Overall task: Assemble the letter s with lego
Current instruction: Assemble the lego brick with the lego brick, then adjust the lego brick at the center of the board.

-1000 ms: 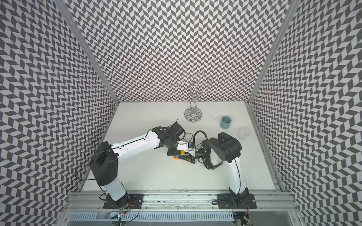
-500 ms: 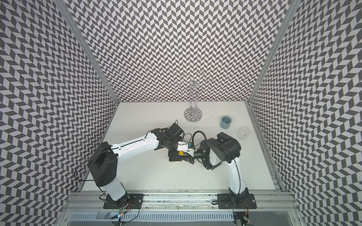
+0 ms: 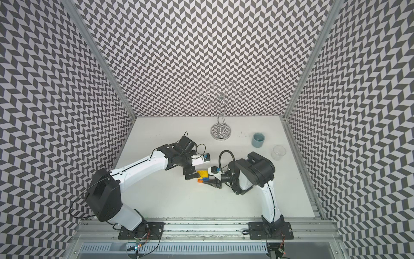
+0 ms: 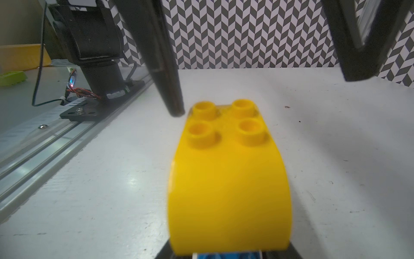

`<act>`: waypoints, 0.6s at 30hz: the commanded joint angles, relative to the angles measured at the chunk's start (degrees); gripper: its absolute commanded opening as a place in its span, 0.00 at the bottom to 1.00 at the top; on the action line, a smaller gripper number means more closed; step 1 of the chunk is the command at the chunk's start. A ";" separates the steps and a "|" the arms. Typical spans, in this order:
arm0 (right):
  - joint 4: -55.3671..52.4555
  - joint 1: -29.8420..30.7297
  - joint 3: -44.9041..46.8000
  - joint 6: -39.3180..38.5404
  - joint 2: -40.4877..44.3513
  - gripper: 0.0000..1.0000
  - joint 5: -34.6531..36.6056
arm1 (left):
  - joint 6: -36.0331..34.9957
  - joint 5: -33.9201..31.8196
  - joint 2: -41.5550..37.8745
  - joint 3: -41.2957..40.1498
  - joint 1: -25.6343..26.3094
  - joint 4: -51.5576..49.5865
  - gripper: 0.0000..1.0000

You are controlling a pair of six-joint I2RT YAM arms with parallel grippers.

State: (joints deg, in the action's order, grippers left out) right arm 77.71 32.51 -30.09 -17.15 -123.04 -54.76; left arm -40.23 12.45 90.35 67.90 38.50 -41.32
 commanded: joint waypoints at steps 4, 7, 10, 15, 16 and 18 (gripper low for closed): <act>-0.53 0.23 1.33 -0.96 0.65 0.49 0.54 | 4.17 3.55 -4.43 -1.20 -3.06 4.10 0.99; -1.88 0.08 1.43 -1.30 1.12 0.49 0.78 | 5.73 4.45 -6.34 -2.38 -4.71 5.78 0.99; -1.96 -0.09 1.52 -1.06 1.27 0.49 0.89 | 6.55 5.30 -7.54 -3.53 -6.01 6.43 0.99; -1.28 -0.49 1.94 -0.32 1.12 0.44 1.19 | 7.99 5.78 -9.50 -5.39 -7.80 7.55 0.99; -0.81 -0.47 2.17 -0.10 0.97 0.42 1.24 | 8.18 5.99 -10.07 -5.83 -8.26 7.91 0.99; 0.01 -0.44 2.31 0.53 0.71 0.39 1.06 | 8.44 6.66 -10.91 -6.52 -9.00 8.62 0.99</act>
State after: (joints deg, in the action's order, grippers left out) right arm 75.96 32.32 -28.82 -17.08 -122.93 -53.71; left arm -33.10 16.99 81.54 62.19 30.44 -34.96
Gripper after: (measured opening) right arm 0.399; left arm 0.992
